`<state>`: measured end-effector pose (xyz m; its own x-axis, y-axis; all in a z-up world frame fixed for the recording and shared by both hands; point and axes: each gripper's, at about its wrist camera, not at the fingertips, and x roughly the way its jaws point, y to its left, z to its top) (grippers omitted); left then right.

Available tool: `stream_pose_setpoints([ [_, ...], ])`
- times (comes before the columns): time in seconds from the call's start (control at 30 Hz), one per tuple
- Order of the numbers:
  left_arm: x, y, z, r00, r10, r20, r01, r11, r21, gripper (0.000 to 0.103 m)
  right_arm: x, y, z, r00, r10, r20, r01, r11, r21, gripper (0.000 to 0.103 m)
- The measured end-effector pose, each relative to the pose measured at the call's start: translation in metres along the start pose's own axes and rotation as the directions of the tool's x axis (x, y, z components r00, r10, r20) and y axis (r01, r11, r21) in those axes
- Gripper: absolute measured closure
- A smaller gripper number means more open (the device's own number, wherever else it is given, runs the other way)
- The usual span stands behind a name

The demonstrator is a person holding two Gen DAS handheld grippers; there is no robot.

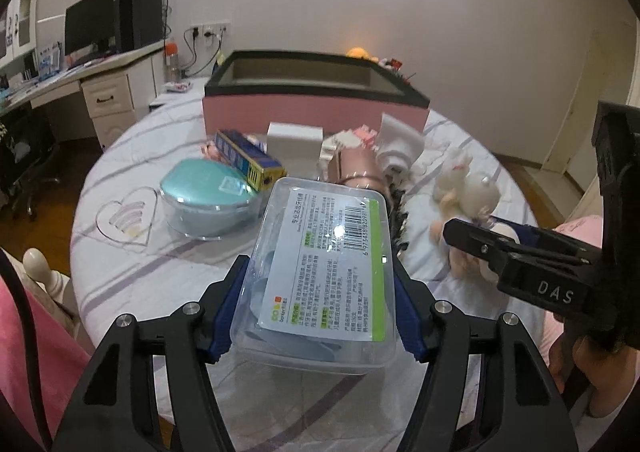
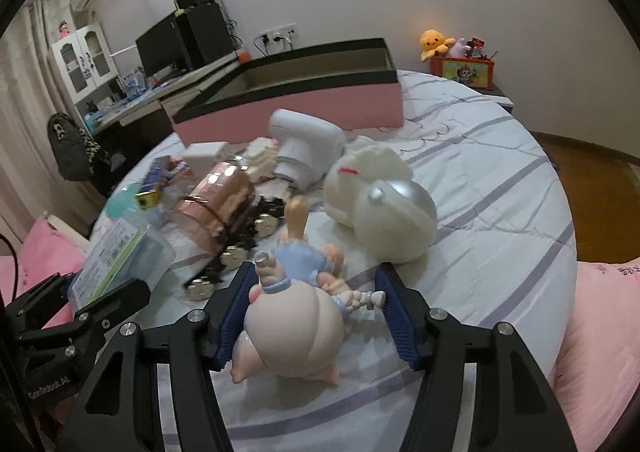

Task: Organize rigid objects
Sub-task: 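Carry the plastic box and piggy figurine into the pink box with both tools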

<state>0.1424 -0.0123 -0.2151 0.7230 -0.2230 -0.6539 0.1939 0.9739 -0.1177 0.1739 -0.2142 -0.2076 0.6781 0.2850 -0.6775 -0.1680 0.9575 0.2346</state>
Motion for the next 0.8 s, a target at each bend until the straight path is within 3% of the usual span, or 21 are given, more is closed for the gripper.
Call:
stream_pose_setpoints([
  [0.17, -0.007, -0.005, 0.015, 1.000, -0.012, 0.025, 0.012, 1.000, 0.024, 0.037, -0.015, 0.013, 0.008, 0.998, 0.030, 0.054, -0.028, 0.999, -0.027, 0.042],
  [0.53, 0.002, -0.004, 0.043, 0.998, -0.052, 0.023, 0.051, 0.998, 0.032, 0.037, -0.005, 0.016, 0.026, 0.998, 0.032, 0.050, -0.029, 0.997, -0.068, 0.042],
  [0.8, 0.015, -0.001, 0.093, 0.996, -0.074, 0.058, 0.071, 0.996, 0.050, 0.037, -0.011, 0.021, 0.065, 0.993, 0.046, 0.107, -0.035, 0.994, -0.099, 0.042],
])
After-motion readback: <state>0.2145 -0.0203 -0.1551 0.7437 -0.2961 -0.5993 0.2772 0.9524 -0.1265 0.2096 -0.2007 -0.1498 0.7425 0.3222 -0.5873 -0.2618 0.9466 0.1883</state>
